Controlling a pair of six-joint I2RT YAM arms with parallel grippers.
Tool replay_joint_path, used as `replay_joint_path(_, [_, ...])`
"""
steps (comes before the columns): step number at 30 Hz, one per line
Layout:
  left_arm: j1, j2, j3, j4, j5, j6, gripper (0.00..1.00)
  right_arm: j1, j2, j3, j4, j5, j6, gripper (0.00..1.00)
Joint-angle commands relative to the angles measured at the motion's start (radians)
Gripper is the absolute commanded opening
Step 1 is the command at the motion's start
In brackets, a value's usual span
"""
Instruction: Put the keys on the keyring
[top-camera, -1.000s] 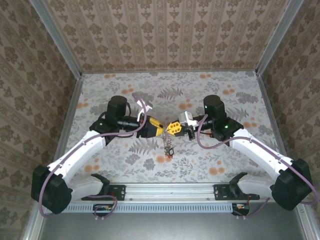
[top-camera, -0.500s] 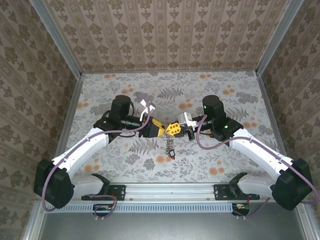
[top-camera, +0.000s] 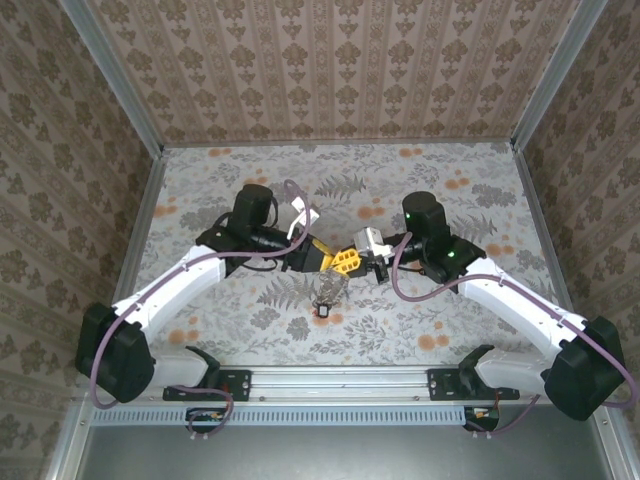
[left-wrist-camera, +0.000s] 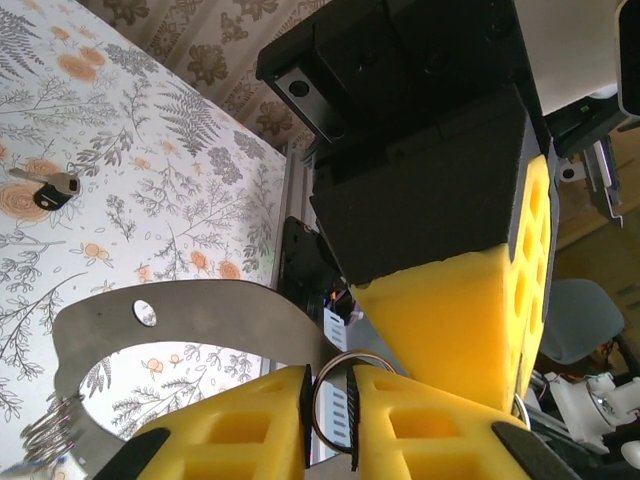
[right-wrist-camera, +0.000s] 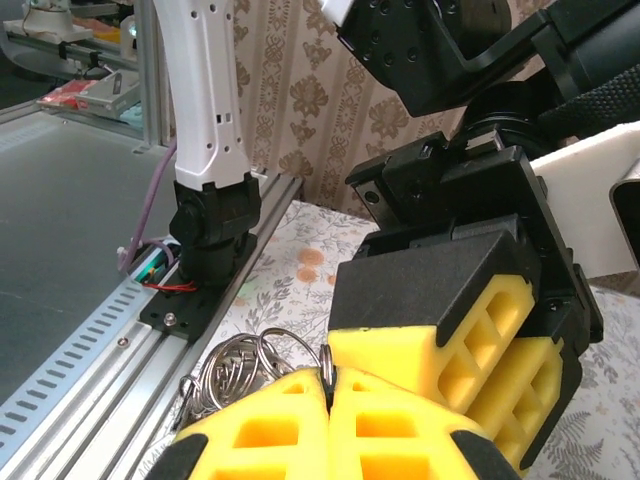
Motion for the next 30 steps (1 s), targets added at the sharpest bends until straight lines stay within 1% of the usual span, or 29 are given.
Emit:
replay_joint_path(1, [0.014,-0.026,0.027,-0.075,0.051,0.051,0.25,0.002,-0.023,0.033,0.006,0.004,-0.028,0.00])
replay_joint_path(3, [0.031,-0.024,0.023,-0.081,0.069,0.033,0.30,0.002,-0.025,0.032,0.007,0.004,-0.029,0.00])
replay_joint_path(4, [0.038,-0.024,0.022,-0.081,0.073,0.018,0.36,0.001,-0.026,0.030,0.005,0.005,-0.030,0.00])
replay_joint_path(6, [0.043,-0.022,0.015,-0.079,0.087,0.000,0.40,0.002,-0.028,0.030,0.005,0.007,-0.031,0.00])
replay_joint_path(8, [0.039,-0.018,0.007,-0.075,0.088,-0.013,0.43,0.002,-0.026,0.030,0.006,0.005,-0.032,0.00])
replay_joint_path(11, [0.026,-0.014,-0.013,-0.018,0.091,-0.056,0.43,0.002,-0.023,0.031,0.010,0.005,-0.032,0.00])
replay_joint_path(13, [0.014,-0.009,-0.019,0.000,0.090,-0.067,0.41,0.002,-0.022,0.033,0.011,0.005,-0.032,0.00])
replay_joint_path(17, [0.004,-0.006,-0.013,0.026,0.089,-0.061,0.26,0.002,-0.020,0.034,0.009,0.003,-0.032,0.00])
replay_joint_path(20, [0.007,-0.016,-0.003,0.003,0.075,-0.023,0.16,0.002,-0.022,0.035,0.001,0.004,-0.032,0.00])
replay_joint_path(21, [0.010,-0.023,-0.002,-0.006,0.068,-0.011,0.15,0.002,-0.024,0.034,-0.002,0.005,-0.034,0.00])
replay_joint_path(25, [0.035,-0.057,-0.005,-0.020,0.041,0.014,0.11,0.002,-0.034,0.031,-0.023,0.008,-0.043,0.00])
replay_joint_path(28, [0.061,-0.079,-0.015,-0.010,0.016,0.009,0.15,0.002,-0.041,0.025,-0.034,0.008,-0.048,0.00])
replay_joint_path(30, [0.075,-0.087,-0.017,-0.003,0.015,0.004,0.16,0.002,-0.045,0.024,-0.041,0.008,-0.054,0.00])
